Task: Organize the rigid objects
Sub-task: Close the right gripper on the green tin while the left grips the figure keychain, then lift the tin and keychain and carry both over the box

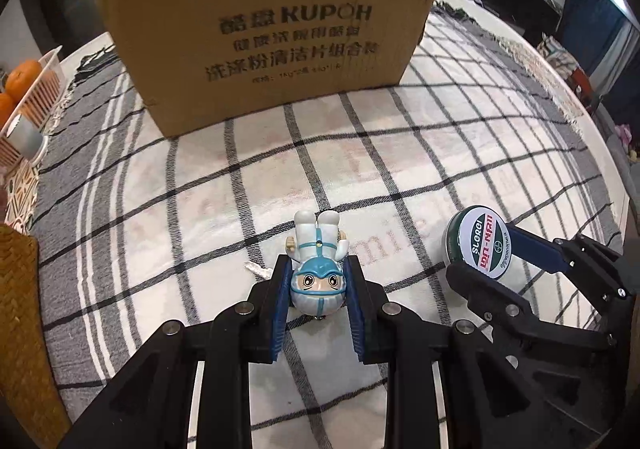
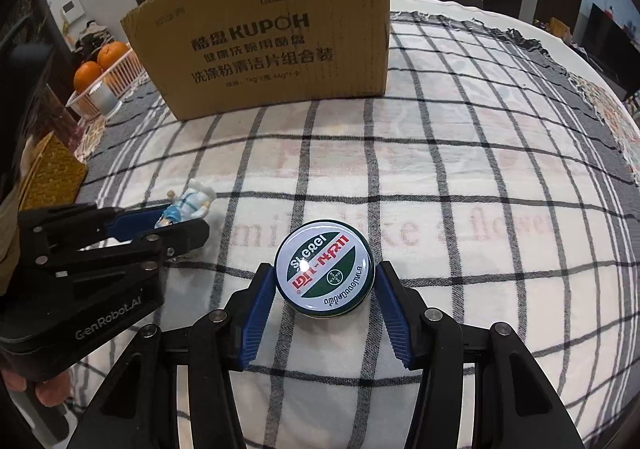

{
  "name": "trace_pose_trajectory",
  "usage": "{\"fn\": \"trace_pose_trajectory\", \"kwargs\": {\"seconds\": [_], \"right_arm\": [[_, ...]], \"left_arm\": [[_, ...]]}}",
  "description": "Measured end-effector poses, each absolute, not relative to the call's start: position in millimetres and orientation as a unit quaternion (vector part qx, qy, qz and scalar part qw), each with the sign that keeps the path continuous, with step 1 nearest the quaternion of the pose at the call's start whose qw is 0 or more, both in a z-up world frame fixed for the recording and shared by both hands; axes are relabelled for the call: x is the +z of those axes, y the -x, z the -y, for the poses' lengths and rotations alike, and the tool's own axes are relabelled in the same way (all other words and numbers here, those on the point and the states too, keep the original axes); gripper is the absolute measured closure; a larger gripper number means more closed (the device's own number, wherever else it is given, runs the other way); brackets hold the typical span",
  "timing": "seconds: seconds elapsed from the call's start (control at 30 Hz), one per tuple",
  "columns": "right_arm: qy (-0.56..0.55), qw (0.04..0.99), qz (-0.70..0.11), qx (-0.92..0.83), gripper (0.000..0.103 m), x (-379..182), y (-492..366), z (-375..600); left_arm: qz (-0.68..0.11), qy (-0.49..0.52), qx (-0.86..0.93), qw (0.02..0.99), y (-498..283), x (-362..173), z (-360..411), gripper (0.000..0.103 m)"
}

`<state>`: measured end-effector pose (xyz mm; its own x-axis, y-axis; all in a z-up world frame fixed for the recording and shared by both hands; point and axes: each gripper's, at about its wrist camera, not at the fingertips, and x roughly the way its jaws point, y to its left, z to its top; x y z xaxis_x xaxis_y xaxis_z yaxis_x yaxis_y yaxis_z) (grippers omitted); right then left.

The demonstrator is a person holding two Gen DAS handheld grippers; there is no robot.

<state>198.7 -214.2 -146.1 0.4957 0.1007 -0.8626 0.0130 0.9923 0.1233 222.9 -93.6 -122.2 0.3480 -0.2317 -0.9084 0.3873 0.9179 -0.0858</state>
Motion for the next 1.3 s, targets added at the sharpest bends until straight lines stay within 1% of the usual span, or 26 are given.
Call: {"fn": "trace_pose_trajectory", "kwargs": {"seconds": [0.57,1.3], "right_arm": [[-0.057,0.899,-0.434,0.028,0.051,-89,-192,204],[-0.084,0.927,-0.364,0.041,0.05,-29,-211,204]], "left_arm": [[-0.485,-0.039,-0.182,0.854,-208,-71,68,0.077],[-0.417,-0.019,-0.186,0.889,-228,-3,61,0.077]]}}
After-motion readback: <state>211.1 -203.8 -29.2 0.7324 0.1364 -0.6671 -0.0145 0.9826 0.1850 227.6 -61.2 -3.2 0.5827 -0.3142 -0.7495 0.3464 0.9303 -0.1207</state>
